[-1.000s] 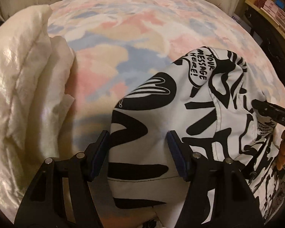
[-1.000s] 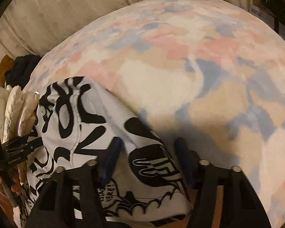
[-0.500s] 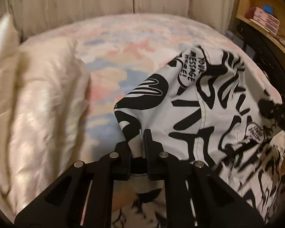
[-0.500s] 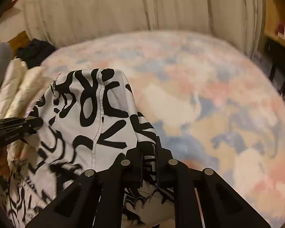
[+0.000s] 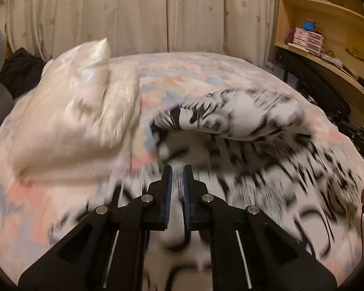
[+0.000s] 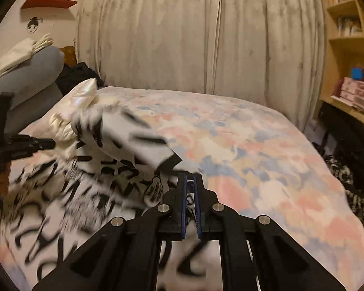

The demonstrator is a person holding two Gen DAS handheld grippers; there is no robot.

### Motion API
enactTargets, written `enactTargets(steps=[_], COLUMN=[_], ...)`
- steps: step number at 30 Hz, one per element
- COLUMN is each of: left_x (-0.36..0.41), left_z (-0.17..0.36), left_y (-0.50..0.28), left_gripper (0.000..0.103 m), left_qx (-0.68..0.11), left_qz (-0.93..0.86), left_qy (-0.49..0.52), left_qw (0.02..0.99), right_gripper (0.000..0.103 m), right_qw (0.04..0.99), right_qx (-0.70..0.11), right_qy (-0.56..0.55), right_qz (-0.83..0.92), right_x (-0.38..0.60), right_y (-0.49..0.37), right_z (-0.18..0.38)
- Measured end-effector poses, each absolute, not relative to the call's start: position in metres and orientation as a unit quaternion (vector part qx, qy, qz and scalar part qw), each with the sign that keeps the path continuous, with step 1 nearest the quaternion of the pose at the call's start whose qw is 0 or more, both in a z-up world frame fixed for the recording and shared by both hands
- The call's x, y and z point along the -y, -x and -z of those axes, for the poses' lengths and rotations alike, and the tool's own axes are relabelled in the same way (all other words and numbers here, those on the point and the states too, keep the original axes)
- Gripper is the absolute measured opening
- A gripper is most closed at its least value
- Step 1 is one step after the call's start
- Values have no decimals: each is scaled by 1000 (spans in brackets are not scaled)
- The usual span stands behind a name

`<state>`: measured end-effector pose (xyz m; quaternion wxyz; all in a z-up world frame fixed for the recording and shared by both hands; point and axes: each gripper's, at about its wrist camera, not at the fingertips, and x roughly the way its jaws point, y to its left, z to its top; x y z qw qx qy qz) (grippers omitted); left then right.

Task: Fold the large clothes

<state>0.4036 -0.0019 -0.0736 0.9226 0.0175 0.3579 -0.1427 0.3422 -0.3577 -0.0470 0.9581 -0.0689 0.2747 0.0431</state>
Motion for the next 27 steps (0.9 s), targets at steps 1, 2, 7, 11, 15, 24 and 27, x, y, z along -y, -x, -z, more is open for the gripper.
enactTargets(steps=[1, 2, 7, 11, 15, 24, 27], left_x=[-2, -6, -18, -20, -11, -7, -7], left_z=[78, 81, 94, 96, 95, 118, 125], left_y=[-390, -380, -353, -363, -391, -470, -486], left_gripper=[7, 7, 7, 9, 46, 64, 64], left_qx=[-370, -377, -420, -453, -470, -473, -458], left_qz=[148, 150, 166, 192, 237, 311, 315], left_qy=[-16, -17, 0, 56, 112, 295, 323], left_qw=[917, 914, 892, 869, 843, 770, 766], right_gripper=[6, 6, 6, 8, 46, 60, 61], right_qw=[954, 948, 929, 916, 907, 868, 853], right_qx=[-288, -308, -368, -385, -385, -388, -391], right_qy=[73, 74, -9, -84, -143, -270, -309], right_qz=[-39, -37, -46, -73, -96, -154, -156], right_x=[358, 358, 371, 370, 360, 319, 310], right_y=[-327, -313, -282, -296, -320, -408, -438], right_z=[52, 59, 75, 78, 78, 86, 97])
